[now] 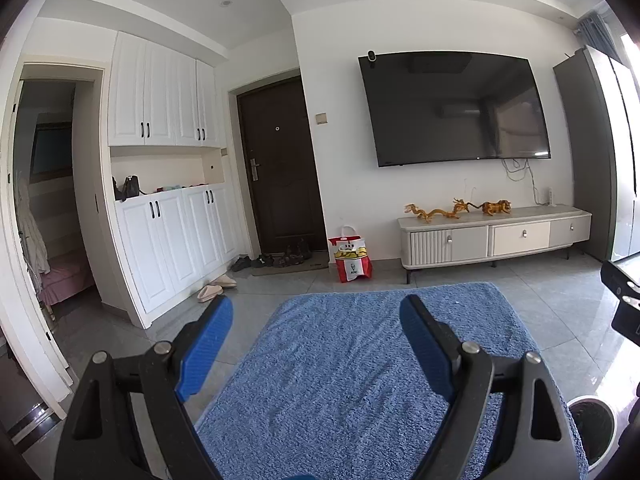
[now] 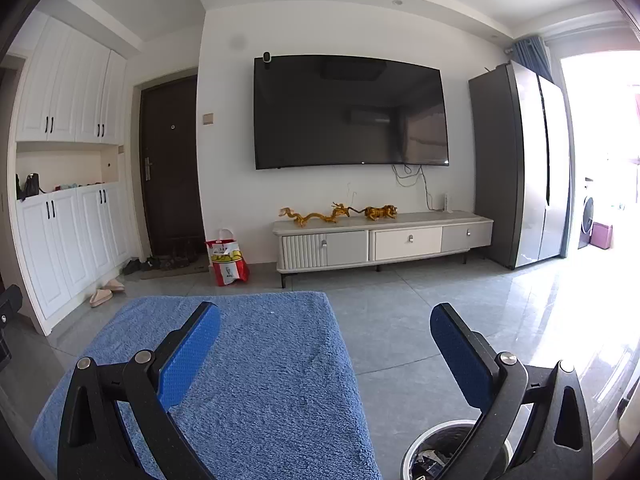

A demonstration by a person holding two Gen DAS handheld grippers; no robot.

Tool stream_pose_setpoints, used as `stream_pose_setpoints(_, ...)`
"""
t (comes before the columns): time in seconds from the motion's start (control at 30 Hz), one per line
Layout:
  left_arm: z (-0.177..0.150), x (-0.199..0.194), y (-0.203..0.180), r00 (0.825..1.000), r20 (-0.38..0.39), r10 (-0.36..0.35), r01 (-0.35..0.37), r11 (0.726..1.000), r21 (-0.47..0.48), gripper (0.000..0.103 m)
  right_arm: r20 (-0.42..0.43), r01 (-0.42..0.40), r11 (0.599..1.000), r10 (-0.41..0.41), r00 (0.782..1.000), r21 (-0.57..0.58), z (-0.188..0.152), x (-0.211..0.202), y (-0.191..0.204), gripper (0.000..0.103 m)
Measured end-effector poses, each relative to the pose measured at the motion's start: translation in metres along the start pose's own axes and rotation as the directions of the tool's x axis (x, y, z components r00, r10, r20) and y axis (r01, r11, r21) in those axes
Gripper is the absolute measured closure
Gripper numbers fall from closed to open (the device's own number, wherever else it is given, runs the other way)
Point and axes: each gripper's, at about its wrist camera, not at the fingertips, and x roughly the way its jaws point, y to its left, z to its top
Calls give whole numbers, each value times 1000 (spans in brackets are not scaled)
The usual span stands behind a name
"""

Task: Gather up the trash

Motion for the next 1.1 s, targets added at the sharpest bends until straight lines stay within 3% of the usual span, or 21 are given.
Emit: stream_pose_setpoints(1.1, -6, 2, 2, 1000, -7, -13, 13, 1000, -7, 18, -7, 15, 1000, -15, 1000, -24, -4, 1, 2, 0)
